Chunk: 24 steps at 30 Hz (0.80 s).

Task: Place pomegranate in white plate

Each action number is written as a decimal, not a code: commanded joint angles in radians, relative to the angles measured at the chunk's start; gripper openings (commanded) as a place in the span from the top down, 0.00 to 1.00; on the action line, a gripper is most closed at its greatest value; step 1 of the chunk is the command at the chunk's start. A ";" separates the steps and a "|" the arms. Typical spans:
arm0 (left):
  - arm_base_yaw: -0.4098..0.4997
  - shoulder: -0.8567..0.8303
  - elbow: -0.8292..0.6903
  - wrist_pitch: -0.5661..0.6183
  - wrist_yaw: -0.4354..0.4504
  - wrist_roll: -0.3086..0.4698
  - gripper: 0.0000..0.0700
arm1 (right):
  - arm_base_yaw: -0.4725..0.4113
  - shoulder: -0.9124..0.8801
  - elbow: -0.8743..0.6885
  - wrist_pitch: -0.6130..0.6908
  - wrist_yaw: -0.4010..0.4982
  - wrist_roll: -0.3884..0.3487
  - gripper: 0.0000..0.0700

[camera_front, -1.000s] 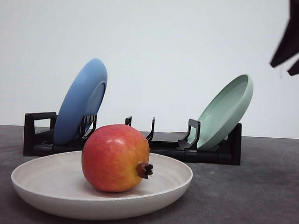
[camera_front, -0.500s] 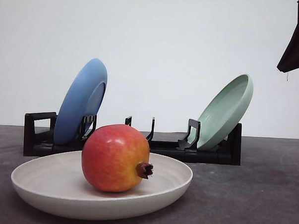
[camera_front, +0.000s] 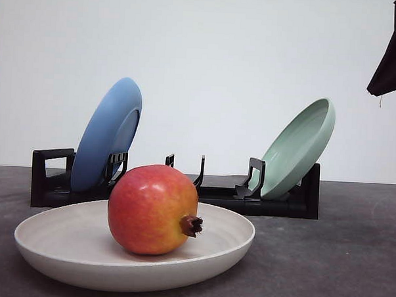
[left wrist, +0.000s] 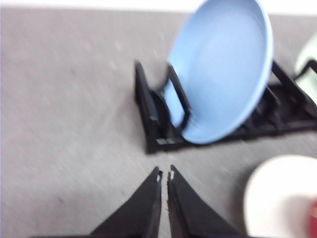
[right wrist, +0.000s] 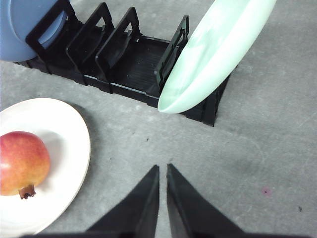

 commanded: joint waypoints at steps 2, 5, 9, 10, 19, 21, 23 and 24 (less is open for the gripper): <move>0.010 -0.083 -0.090 0.073 -0.020 0.017 1.00 | 0.003 0.004 0.003 0.011 0.000 -0.005 0.97; 0.022 -0.183 -0.177 0.103 -0.034 0.017 1.00 | 0.003 0.004 0.003 0.011 0.000 -0.005 0.97; 0.037 -0.304 -0.257 0.100 -0.077 0.018 1.00 | 0.003 0.004 0.003 0.011 0.000 -0.005 0.97; 0.040 -0.328 -0.273 0.100 -0.090 0.018 1.00 | 0.003 0.004 0.003 0.011 0.000 -0.005 0.97; 0.073 -0.441 -0.373 0.135 -0.129 0.017 1.00 | 0.003 0.004 0.003 0.012 0.000 -0.005 0.97; 0.073 -0.441 -0.377 0.140 -0.128 0.017 1.00 | 0.003 0.004 0.003 0.013 0.000 -0.005 0.97; 0.073 -0.441 -0.377 0.144 -0.128 0.017 1.00 | 0.003 0.004 0.003 0.013 0.000 -0.005 0.97; 0.073 -0.441 -0.377 0.144 -0.128 0.017 1.00 | 0.003 0.004 0.003 0.013 0.000 -0.005 0.97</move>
